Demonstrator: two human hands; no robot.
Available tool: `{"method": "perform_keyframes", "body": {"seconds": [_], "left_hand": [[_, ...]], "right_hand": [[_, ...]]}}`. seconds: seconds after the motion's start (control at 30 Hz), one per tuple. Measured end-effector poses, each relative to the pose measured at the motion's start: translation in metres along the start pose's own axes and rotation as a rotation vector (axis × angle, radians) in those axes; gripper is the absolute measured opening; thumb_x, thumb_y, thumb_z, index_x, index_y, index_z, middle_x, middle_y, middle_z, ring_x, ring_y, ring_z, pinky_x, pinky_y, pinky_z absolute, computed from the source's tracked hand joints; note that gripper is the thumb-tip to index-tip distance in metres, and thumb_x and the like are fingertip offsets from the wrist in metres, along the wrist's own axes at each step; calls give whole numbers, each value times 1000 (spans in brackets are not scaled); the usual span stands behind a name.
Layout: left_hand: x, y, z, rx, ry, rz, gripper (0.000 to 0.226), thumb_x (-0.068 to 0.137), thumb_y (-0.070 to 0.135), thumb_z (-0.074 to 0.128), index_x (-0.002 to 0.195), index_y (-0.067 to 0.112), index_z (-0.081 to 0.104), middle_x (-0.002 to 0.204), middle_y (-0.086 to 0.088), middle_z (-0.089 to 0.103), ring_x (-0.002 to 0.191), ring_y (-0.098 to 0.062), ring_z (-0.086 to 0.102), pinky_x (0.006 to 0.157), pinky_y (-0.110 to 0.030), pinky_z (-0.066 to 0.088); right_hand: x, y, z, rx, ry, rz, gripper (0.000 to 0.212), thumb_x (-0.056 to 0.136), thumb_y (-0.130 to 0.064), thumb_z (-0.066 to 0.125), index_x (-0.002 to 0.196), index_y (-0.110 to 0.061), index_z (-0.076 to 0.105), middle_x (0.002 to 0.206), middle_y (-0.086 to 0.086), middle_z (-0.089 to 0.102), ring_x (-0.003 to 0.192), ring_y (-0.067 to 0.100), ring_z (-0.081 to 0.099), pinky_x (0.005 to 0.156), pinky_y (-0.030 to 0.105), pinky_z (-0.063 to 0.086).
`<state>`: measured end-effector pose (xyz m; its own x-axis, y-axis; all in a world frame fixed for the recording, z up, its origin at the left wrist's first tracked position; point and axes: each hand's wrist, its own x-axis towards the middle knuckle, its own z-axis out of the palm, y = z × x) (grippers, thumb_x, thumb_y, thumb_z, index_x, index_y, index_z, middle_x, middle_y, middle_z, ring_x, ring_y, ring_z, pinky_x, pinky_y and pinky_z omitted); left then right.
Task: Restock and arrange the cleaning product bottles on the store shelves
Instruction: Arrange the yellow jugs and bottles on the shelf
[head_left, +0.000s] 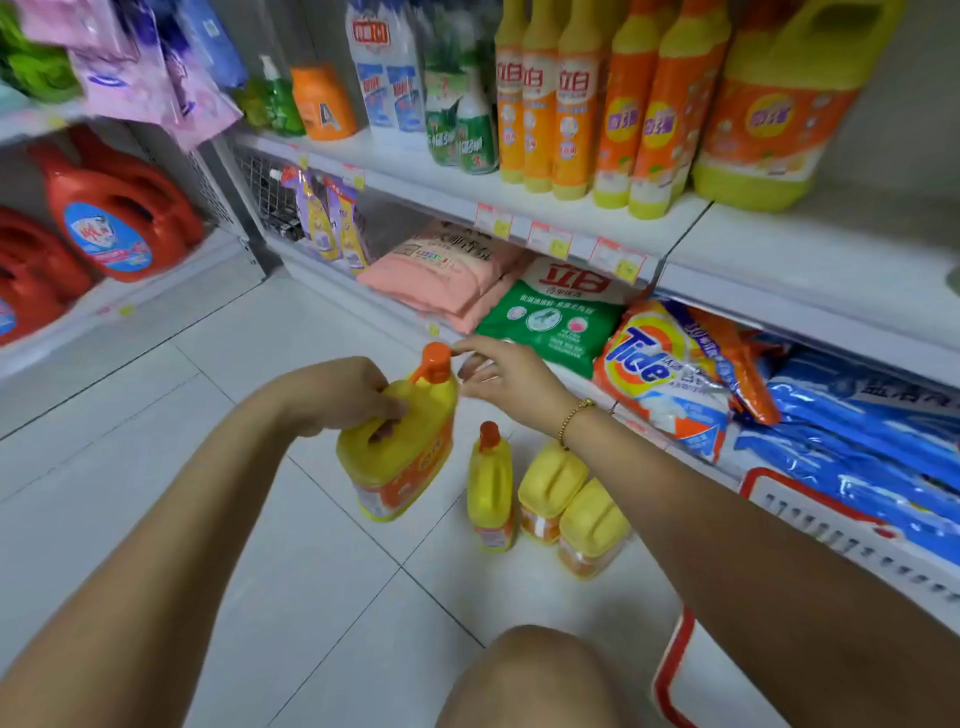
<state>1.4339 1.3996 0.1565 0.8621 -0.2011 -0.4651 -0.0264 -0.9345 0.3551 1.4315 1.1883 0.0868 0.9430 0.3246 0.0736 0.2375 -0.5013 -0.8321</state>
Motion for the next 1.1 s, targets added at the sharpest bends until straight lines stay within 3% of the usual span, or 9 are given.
{"method": "perform_keyframes", "body": {"seconds": [0.13,0.27,0.47,0.6,0.73,0.83,0.97,1.03,1.1], "left_hand": [[42,-50,46,-88,-36,-135,30,87,31,63,80,2,68,76,-9,59,69,-22,52,68,-33,43],[70,-65,94,-286,-24,-238,31,84,18,64,54,11,62,61,-8,46,57,-20,41,56,-29,34],[102,-63,149,-460,-41,-289,26,89,14,60,64,7,57,65,-8,51,59,-18,43,56,-26,34],[111,-54,175,-534,-76,-238,17,79,21,66,76,5,61,84,-14,61,76,-24,54,70,-36,48],[116,-69,181,-604,-68,-188,36,69,29,63,87,-2,64,89,-16,63,83,-26,57,85,-46,51],[117,-67,178,-511,-61,-200,38,70,29,62,88,-5,63,86,-15,60,80,-24,54,76,-39,49],[120,-36,156,-92,-93,-194,20,89,23,59,79,5,57,83,-11,59,80,-24,55,61,-24,38],[120,-12,135,-28,32,-125,28,93,28,59,105,3,64,109,-16,65,102,-28,60,74,-27,41],[115,32,109,-167,276,46,36,93,26,60,120,3,63,122,-14,65,111,-24,60,84,-23,40]], "right_hand": [[4,46,2,-226,-31,98,36,91,-18,62,127,-17,57,102,5,67,97,19,62,89,29,45],[-16,110,0,-448,-140,270,30,91,-17,57,121,-16,59,109,6,61,103,22,58,86,28,41],[-42,154,12,-433,-168,358,22,90,-19,58,111,-17,66,114,4,59,105,17,58,92,33,46],[-47,159,11,-413,-165,355,24,89,-27,61,111,-19,66,113,2,60,106,17,58,93,36,47],[-50,155,7,-374,-148,328,22,88,-31,63,104,-16,69,107,3,63,100,16,59,89,34,47],[-50,137,-1,-388,-96,256,19,88,-26,64,86,-8,69,90,6,65,85,16,58,76,31,46],[-50,99,-44,-411,30,138,20,87,-29,65,81,-11,66,79,1,59,77,14,53,71,31,43],[-53,78,-75,-446,198,52,24,89,-34,60,80,-13,64,76,-5,53,74,13,51,68,31,42],[-64,61,-118,-542,423,-41,27,87,-37,52,78,-14,63,76,-4,55,73,16,54,65,33,43]]}}
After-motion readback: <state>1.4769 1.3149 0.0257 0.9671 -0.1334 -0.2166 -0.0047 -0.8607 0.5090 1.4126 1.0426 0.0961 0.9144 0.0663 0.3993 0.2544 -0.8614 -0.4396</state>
